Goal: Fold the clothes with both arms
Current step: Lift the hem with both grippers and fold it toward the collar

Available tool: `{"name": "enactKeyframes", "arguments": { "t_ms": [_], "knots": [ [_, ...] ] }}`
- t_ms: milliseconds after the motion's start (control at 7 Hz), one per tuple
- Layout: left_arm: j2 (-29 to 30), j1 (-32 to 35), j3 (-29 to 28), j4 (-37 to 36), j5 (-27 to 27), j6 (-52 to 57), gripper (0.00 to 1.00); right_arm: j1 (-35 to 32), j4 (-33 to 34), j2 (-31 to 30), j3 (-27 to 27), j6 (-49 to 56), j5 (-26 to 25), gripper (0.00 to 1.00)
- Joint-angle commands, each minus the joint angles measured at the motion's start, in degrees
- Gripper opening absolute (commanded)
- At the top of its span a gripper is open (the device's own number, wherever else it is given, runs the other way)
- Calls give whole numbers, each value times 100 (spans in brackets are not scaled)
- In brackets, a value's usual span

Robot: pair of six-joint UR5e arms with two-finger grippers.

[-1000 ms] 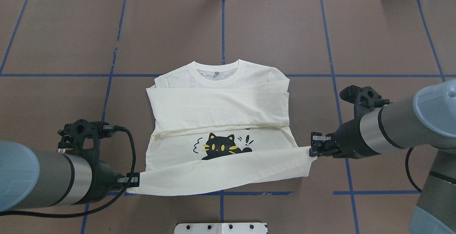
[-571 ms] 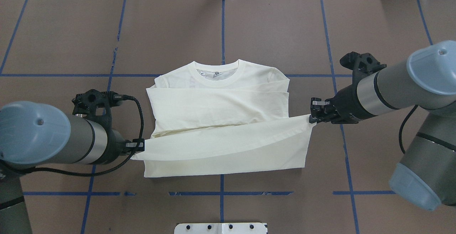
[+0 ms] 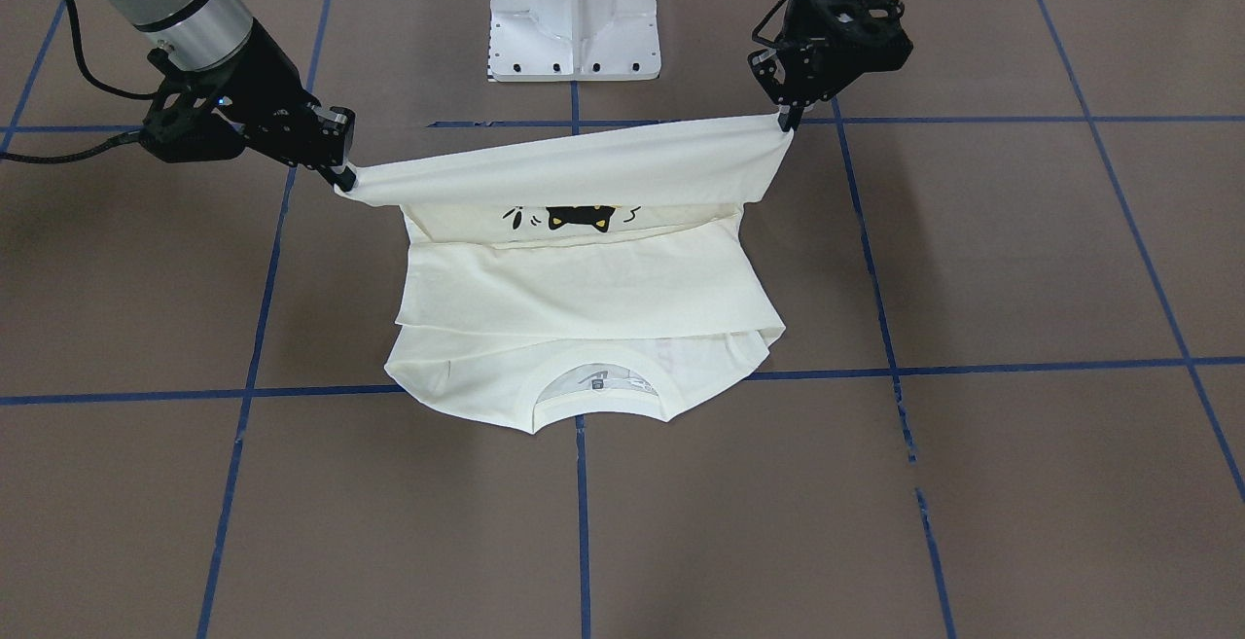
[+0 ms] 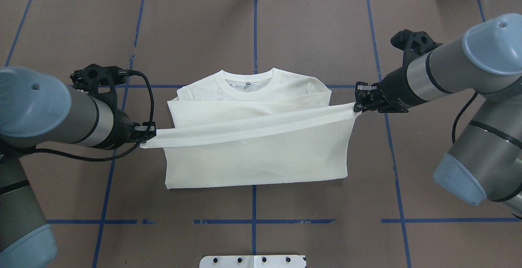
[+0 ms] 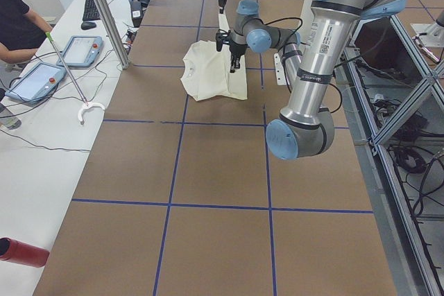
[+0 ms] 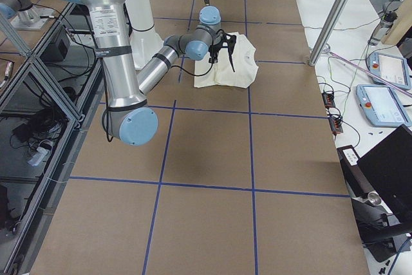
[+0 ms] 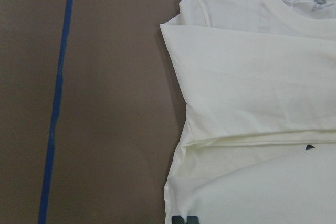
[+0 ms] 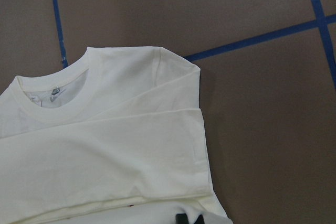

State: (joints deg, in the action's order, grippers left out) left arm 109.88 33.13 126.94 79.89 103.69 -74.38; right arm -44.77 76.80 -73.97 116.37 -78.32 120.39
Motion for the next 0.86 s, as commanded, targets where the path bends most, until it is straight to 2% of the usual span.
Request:
{"name": "enactKeyframes", "arguments": {
  "t_ms": [0,286,571,714],
  "knots": [
    [445,324,-781,96,-16,211,0,-137,-7,539,-700,28,-7,0],
    [516,676,-1693,1050,-16,248,0,-225,-7,804,-1202,151,-7,0],
    [762,853,-2993,2262,-16,248,0,-260,-7,1154,-1842,212,-7,0],
    [772,853,-3339,2599,-16,239,0,-260,-16,1200,-2089,221,-15,0]
  ]
}}
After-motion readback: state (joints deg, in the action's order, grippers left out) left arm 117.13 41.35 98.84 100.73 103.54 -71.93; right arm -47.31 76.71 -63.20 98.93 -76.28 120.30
